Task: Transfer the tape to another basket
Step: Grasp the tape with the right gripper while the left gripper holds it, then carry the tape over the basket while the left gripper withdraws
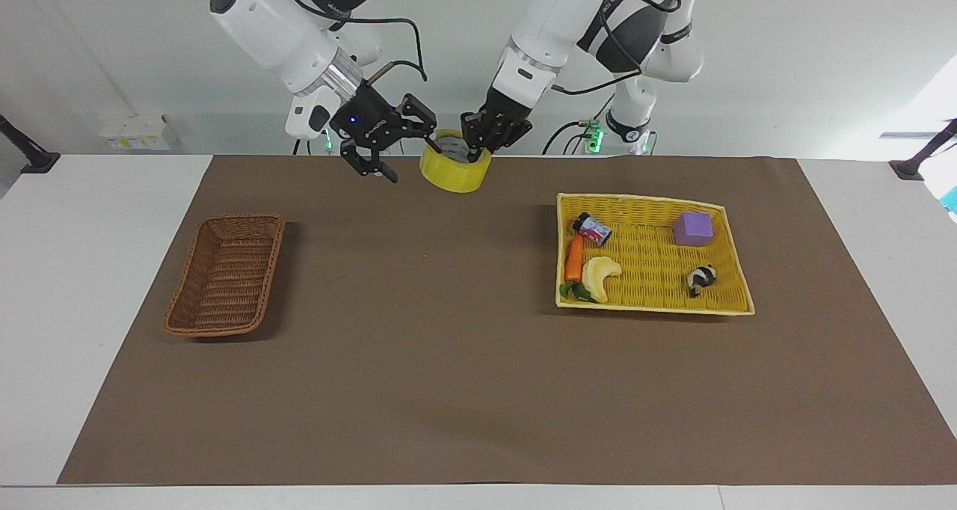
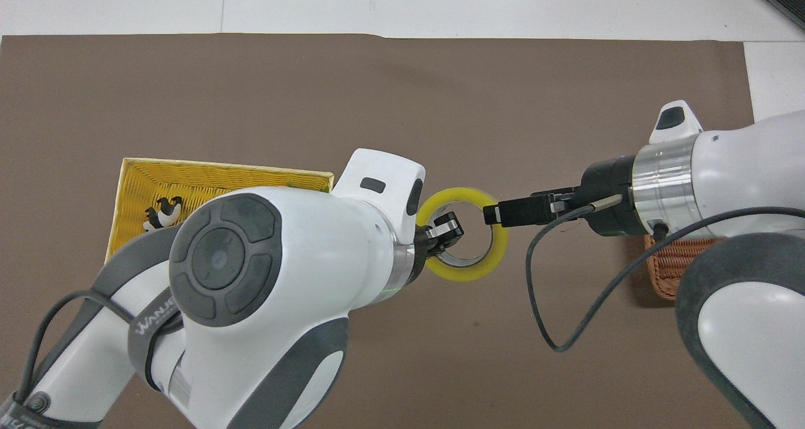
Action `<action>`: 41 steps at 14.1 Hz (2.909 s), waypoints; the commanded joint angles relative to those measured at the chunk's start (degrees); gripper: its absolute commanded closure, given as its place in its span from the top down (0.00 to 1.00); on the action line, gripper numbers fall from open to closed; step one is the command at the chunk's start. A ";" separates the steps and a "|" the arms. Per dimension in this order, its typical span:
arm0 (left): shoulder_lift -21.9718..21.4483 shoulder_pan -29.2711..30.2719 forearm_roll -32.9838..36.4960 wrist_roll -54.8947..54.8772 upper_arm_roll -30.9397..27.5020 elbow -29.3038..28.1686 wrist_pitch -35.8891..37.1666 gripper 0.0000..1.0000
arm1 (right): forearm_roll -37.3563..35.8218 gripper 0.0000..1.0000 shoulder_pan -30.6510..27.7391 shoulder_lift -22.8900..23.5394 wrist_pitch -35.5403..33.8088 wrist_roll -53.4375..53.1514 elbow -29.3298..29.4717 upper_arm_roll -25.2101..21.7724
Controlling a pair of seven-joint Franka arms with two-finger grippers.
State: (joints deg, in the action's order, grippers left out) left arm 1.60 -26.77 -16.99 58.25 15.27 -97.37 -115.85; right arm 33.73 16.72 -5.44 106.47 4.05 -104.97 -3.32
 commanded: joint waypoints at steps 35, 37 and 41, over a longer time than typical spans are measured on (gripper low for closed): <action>-6.17 28.77 6.00 -46.87 -1.99 0.07 20.83 1.00 | -9.47 0.00 -23.99 6.13 -6.72 12.90 -1.64 -1.07; -6.17 32.56 8.10 -53.04 -2.08 -0.02 21.98 1.00 | -9.47 0.00 -27.68 9.38 -5.22 17.54 -1.82 -1.07; -6.00 36.52 15.04 -62.79 -2.08 0.68 22.42 1.00 | -10.52 0.00 -30.43 10.36 -4.08 19.59 -2.79 -1.16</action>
State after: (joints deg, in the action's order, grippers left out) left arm -3.86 8.18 -5.09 0.15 12.37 -97.13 -94.75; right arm 24.64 -13.04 6.45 102.34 23.25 -107.45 -5.21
